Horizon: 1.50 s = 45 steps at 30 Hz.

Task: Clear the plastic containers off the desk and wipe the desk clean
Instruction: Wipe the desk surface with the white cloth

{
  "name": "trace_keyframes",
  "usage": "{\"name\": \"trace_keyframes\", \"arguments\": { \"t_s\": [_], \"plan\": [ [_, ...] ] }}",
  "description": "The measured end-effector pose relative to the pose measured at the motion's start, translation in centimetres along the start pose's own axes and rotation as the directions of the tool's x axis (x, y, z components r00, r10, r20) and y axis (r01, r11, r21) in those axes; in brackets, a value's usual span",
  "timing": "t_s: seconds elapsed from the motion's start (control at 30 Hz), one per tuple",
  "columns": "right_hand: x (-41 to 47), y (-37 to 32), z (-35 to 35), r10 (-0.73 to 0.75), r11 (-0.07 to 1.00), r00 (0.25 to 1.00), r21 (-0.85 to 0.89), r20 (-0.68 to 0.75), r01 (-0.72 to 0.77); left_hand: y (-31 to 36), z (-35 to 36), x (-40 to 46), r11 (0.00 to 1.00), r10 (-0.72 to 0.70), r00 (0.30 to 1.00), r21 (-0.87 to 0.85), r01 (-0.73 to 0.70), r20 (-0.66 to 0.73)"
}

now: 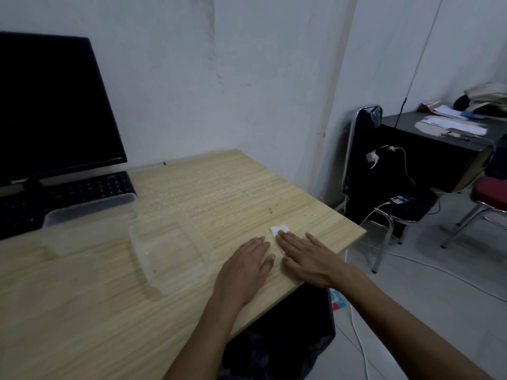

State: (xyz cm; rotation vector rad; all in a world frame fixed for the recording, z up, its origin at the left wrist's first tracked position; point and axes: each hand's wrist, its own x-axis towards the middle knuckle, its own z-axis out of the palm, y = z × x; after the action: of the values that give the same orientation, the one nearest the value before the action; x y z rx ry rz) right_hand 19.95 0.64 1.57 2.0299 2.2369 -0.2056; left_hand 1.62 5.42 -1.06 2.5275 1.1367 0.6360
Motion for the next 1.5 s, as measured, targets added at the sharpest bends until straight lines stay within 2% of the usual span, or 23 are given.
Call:
{"name": "trace_keyframes", "arguments": {
  "t_s": [0.27, 0.4, 0.7, 1.0, 1.1, 1.23, 1.5],
  "plan": [
    [-0.6, -1.3, -0.2, -0.011, 1.0, 1.0, -0.001, 0.015, 0.011, 0.2, -0.1, -0.2, 1.0, -0.004, 1.0, 0.008, 0.004, 0.004],
    [-1.0, -2.0, 0.3, -0.028, 0.999, 0.999, -0.024, -0.021, 0.028, 0.4, -0.3, -0.5, 1.0, 0.014, 1.0, 0.014, -0.014, -0.004],
    [-1.3, -2.2, 0.4, -0.031, 0.999, 0.999, 0.038, -0.025, 0.032, 1.2, -1.1, -0.8, 1.0, 0.014, 0.999, 0.001, -0.014, -0.048],
    [-2.1, -1.7, 0.6, 0.007, 0.997, 0.995, 0.076, -0.095, 0.001, 1.4, -1.2, -0.6, 1.0, 0.008, 0.998, -0.007, -0.008, -0.057],
    [-2.2, -2.5, 0.6, -0.01, 0.999, 0.997, 0.039, -0.079, 0.013, 1.4, -1.1, -0.7, 1.0, 0.003, 0.999, -0.02, -0.003, -0.043],
    [-2.0, -3.0, 1.1, -0.007, 0.998, 0.995, 0.061, -0.101, 0.013, 1.4, -1.0, -0.7, 1.0, 0.003, 0.999, -0.029, -0.004, -0.042],
    [0.7, -2.5, -0.1, 0.011, 0.996, 0.999, 0.093, -0.048, -0.007, 0.9, -0.6, -0.5, 0.998, -0.042, 0.999, -0.047, 0.041, -0.022]
  ]
}}
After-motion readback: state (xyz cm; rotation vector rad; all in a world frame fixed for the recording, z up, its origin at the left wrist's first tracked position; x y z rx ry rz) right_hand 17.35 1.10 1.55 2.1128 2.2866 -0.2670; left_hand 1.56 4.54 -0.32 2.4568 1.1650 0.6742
